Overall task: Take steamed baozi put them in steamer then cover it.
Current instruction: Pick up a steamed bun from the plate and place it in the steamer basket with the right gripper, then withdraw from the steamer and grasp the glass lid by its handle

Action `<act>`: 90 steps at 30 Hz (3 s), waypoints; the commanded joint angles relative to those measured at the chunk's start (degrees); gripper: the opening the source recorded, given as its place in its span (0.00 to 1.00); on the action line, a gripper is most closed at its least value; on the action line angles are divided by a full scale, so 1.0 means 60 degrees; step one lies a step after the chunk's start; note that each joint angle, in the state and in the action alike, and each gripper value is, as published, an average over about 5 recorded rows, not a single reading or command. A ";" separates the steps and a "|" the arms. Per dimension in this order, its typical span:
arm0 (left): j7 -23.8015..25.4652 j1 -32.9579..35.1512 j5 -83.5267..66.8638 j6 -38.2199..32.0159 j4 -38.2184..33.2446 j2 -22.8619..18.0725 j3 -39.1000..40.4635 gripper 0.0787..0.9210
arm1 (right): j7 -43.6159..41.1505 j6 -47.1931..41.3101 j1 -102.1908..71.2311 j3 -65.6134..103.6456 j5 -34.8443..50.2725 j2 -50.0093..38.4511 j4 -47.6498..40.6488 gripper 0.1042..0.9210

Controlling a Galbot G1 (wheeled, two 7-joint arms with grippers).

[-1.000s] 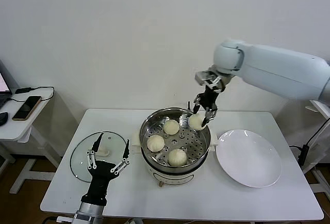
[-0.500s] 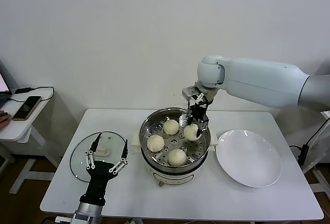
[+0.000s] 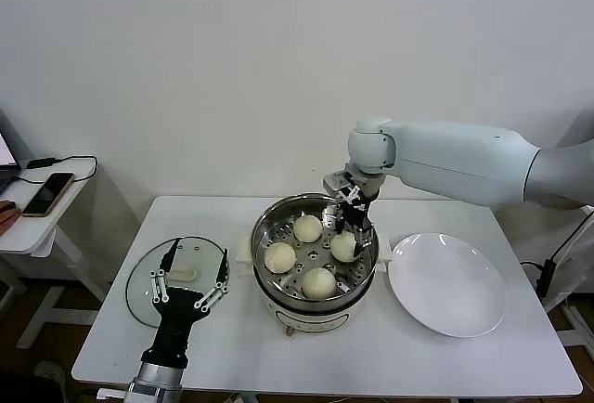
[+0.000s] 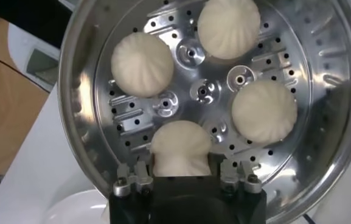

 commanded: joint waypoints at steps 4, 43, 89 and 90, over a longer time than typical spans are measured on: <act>-0.0007 0.0009 0.0037 0.0035 -0.0020 0.0004 -0.0033 0.88 | 0.0112 -0.0018 -0.0059 0.0849 -0.0043 -0.0602 0.0634 0.87; -0.1124 -0.2119 0.8333 0.0203 0.3475 0.0867 -0.1334 0.88 | 1.5758 0.4822 -1.7182 1.9508 0.0461 -0.2167 0.3337 0.88; -0.3024 -0.4432 1.2789 -0.0128 0.7944 0.1413 -0.1460 0.88 | 1.4489 0.5027 -1.8830 2.0033 -0.0115 -0.0764 0.3446 0.88; -0.3020 -0.4488 1.2790 -0.0114 0.7999 0.1407 -0.1442 0.88 | 1.4487 0.5029 -1.8829 2.0035 -0.0125 -0.0757 0.3446 0.88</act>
